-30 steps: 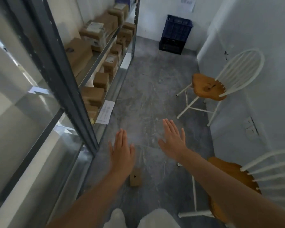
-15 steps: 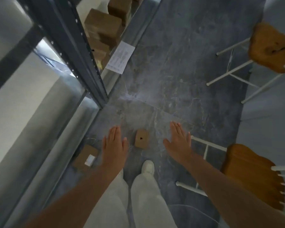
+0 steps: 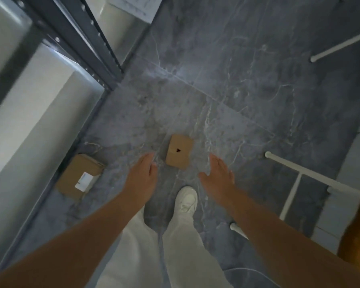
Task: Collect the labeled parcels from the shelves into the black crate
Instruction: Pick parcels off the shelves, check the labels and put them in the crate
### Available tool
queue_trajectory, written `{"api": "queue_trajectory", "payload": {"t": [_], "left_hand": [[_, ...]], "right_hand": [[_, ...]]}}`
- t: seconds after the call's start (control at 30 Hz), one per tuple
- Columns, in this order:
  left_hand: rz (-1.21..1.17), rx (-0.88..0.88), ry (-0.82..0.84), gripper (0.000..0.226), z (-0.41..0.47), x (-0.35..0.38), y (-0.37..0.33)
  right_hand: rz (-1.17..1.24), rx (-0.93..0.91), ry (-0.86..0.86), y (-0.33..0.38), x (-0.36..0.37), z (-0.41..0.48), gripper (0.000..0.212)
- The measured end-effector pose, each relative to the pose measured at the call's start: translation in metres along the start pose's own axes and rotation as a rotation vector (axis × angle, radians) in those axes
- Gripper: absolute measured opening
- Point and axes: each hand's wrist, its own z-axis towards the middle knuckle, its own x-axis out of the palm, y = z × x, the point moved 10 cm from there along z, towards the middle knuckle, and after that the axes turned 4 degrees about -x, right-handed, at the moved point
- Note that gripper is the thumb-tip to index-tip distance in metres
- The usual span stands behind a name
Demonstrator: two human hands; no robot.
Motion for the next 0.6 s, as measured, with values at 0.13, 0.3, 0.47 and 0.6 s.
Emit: {"api": "queue_trajectory", "payload": {"t": [0.13,0.3,0.47,0.6], "left_hand": [[-0.036,-0.084,0.07,0.041,0.063,0.044,0.03],[-0.043,-0.12,0.196,0.05,0.15,0.097,0.062],[-0.248,-0.241,0.33,0.028,0.205,0.147,0.082],[-0.471,-0.292,0.453,0.025,0.205,0.165,0.087]], "right_hand": [[0.357,0.104,0.015,-0.028,0.035,0.062,0.057],[0.501,0.226,0.056,-0.048,0.082,0.152,0.054],[0.793,0.32,0.073,-0.049,0.122,0.207,0.052],[0.976,0.34,0.098,-0.036,0.119,0.205,0.023]]}}
